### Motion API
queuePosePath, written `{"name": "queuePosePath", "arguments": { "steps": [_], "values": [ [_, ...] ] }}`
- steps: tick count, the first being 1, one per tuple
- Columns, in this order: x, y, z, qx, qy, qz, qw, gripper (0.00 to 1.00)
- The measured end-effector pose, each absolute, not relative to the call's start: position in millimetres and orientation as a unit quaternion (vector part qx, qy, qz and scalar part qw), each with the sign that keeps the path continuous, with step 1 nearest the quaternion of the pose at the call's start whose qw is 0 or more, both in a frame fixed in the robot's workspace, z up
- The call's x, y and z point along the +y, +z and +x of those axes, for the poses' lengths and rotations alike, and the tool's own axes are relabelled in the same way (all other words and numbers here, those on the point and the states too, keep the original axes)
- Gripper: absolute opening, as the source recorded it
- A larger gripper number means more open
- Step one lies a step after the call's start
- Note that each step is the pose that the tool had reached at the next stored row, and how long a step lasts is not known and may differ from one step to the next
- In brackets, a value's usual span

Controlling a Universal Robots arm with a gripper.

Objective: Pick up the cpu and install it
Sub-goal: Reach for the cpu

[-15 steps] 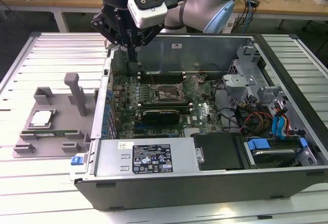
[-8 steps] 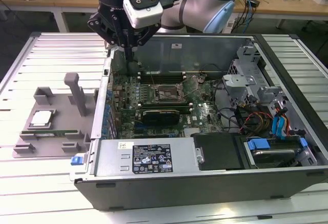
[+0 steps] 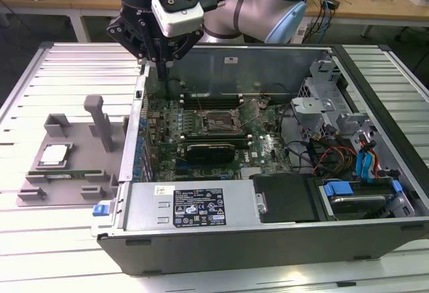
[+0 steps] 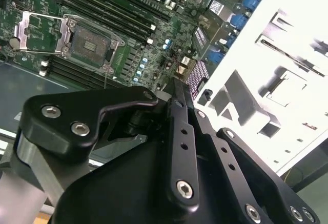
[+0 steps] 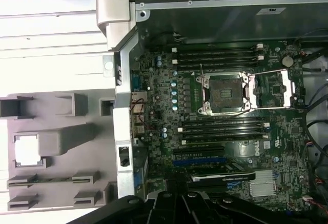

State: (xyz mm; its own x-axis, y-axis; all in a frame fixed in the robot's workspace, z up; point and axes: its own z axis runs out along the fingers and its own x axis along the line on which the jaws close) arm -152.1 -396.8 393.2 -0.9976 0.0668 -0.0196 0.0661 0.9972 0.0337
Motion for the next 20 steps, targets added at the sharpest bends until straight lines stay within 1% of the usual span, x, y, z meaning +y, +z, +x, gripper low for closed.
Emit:
{"name": "queuePosePath", "arguments": {
  "steps": [20],
  "values": [
    [-396.8, 393.2, -182.6, 0.999, 0.017, 0.033, 0.011, 0.11]
  ]
}}
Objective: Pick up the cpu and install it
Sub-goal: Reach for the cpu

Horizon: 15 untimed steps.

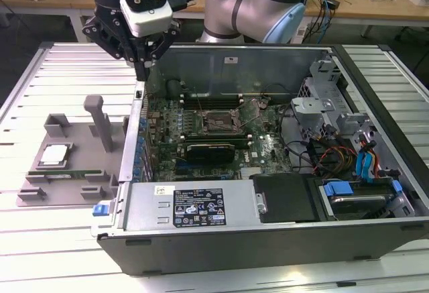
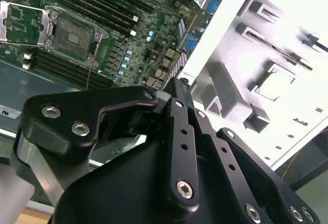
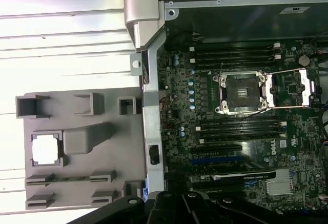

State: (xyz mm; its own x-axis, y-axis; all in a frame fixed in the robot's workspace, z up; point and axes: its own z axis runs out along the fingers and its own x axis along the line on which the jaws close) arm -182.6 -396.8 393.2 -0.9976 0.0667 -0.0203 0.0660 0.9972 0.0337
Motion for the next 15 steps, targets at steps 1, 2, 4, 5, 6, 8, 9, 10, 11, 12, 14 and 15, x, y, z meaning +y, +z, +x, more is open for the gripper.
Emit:
{"name": "queuePosePath", "arguments": {
  "steps": [1, 2, 4, 5, 6, 8, 9, 10, 11, 12, 14, 15],
  "values": [
    [-396.8, 393.2, -183.6, 0.999, 0.016, 0.033, 0.011, 0.11],
    [-396.8, 393.2, -185.4, 0.999, 0.017, 0.033, 0.011, 0.11],
    [-396.8, 393.2, -188.7, 0.999, 0.017, 0.033, 0.011, 0.11],
    [-396.8, 393.2, -190.4, 0.999, 0.017, 0.033, 0.011, 0.11],
    [-396.8, 393.2, -191.5, 0.999, 0.017, 0.033, 0.011, 0.11],
    [-396.8, 393.3, -195.5, 0.999, 0.016, 0.033, 0.011, 0.11],
    [-396.8, 393.2, -196.8, 0.999, 0.017, 0.033, 0.011, 0.11],
    [-396.8, 393.3, -198.2, 0.999, 0.016, 0.033, 0.011, 0.11],
    [-396.8, 393.2, -201.4, 0.999, 0.017, 0.033, 0.011, 0.11],
    [-396.8, 393.2, -202.9, 0.999, 0.017, 0.033, 0.011, 0.11],
    [-396.8, 393.2, -207.1, 0.999, 0.016, 0.033, 0.011, 0.11],
    [-396.8, 393.2, -210.3, 0.999, 0.017, 0.033, 0.011, 0.11]
  ]
}}
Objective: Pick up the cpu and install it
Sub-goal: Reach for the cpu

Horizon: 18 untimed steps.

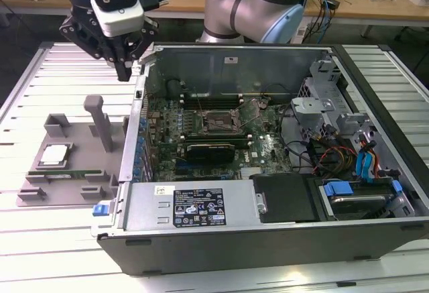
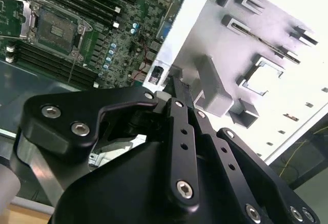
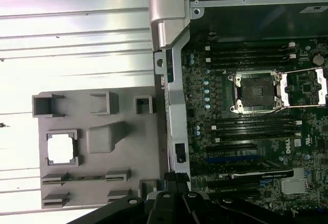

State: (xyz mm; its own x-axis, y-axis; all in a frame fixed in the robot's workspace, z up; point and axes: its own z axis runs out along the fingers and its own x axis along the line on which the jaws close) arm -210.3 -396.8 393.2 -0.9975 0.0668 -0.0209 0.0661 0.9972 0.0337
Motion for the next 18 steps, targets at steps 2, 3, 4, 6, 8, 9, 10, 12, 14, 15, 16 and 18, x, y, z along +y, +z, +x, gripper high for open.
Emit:
{"name": "queuePosePath", "arguments": {
  "steps": [2, 3, 4, 6, 8, 9, 10, 12, 14, 15, 16, 18],
  "values": [
    [-396.8, 393.3, -216.4, 0.999, 0.016, 0.033, 0.011, 0.11],
    [-396.8, 393.2, -218.8, 0.999, 0.017, 0.033, 0.011, 0.11],
    [-396.7, 393.2, -220.6, 0.999, 0.017, 0.033, 0.011, 0.11],
    [-396.5, 393.1, -224.6, 0.999, 0.017, 0.033, 0.011, 0.11],
    [-396.2, 393.1, -227.4, 0.999, 0.017, 0.033, 0.011, 0.11],
    [-396.0, 393.1, -229.3, 0.999, 0.016, 0.033, 0.011, 0.11],
    [-395.9, 393.0, -230.5, 0.999, 0.016, 0.033, 0.011, 0.11],
    [-395.6, 392.9, -234.2, 0.999, 0.017, 0.033, 0.011, 0.11],
    [-395.5, 392.9, -236.7, 0.999, 0.017, 0.033, 0.011, 0.11],
    [-395.3, 392.8, -238.3, 0.999, 0.017, 0.033, 0.011, 0.11],
    [-395.3, 392.8, -239.2, 0.999, 0.017, 0.033, 0.011, 0.11],
    [-395.1, 392.8, -242.3, 0.999, 0.017, 0.033, 0.011, 0.11]
  ]
}}
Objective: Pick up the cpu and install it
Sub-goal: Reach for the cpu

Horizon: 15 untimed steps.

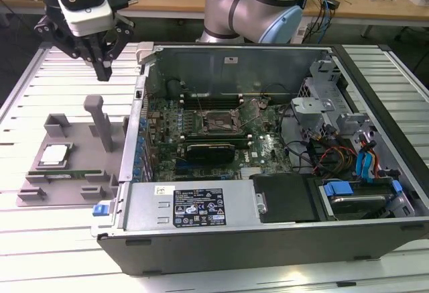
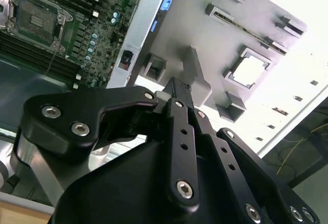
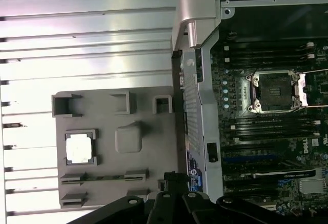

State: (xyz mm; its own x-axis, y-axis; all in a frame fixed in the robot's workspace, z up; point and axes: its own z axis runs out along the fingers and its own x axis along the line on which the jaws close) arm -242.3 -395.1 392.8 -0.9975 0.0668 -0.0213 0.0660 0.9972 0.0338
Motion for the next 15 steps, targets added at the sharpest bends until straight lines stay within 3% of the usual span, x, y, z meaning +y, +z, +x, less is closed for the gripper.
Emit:
{"name": "queuePosePath", "arguments": {
  "steps": [15],
  "values": [
    [-393.4, 390.6, -279.9, 0.999, 0.016, 0.033, 0.012, 0.11]
  ]
}}
